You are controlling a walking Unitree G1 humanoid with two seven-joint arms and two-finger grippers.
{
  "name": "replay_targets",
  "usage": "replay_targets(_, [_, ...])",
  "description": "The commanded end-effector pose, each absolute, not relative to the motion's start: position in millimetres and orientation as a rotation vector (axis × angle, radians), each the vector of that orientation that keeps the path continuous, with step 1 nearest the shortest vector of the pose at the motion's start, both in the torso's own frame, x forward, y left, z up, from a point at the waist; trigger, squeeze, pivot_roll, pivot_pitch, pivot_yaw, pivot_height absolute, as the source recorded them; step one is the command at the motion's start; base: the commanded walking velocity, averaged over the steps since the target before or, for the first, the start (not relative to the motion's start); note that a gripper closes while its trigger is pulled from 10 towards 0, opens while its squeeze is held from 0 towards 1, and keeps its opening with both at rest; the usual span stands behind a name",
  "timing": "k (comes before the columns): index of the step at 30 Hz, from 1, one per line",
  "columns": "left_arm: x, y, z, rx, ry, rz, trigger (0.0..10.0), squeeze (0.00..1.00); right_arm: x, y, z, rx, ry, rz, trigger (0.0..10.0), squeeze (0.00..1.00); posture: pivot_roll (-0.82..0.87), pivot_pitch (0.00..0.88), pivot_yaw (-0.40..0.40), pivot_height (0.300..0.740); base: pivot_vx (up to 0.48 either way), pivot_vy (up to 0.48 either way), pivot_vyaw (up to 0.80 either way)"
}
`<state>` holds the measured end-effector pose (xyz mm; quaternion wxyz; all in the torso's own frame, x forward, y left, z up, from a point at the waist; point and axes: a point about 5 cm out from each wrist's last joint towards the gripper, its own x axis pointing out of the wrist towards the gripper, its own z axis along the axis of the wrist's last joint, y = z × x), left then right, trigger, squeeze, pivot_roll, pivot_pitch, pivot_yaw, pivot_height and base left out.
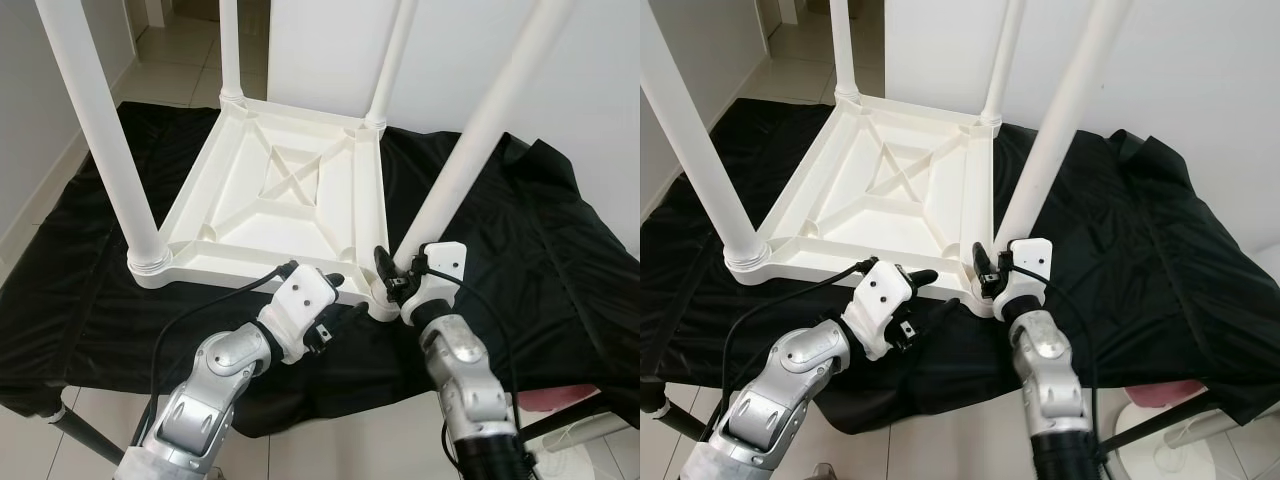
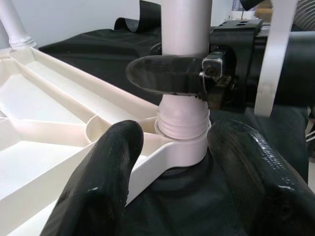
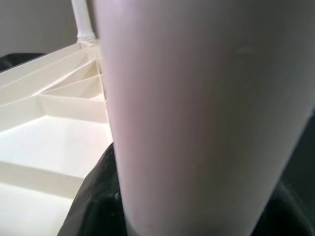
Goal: Building children table
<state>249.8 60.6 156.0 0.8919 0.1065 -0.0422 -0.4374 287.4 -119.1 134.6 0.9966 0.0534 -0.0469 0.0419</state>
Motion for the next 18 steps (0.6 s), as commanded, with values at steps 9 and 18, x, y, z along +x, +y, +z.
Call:
replay_targets(9, [251.3,58.5,154.8,0.219,-0.089,-0.868,10.0,0.0,282.4,-109.6,123.8,0.13,-0.025,0.081,10.0,0.0,0.05,0.091,-0.128,0.74,0.0,0.0,0.0])
replay_targets(18, [255.8,60.1,157.7,0.228,-0.098,-0.855,10.0,0.0,280.3,-109.8,138.5,0.169,-0.113,0.16,10.0,1.0,0.05,0.084,-0.13,0.74,0.0,0.0,0.0])
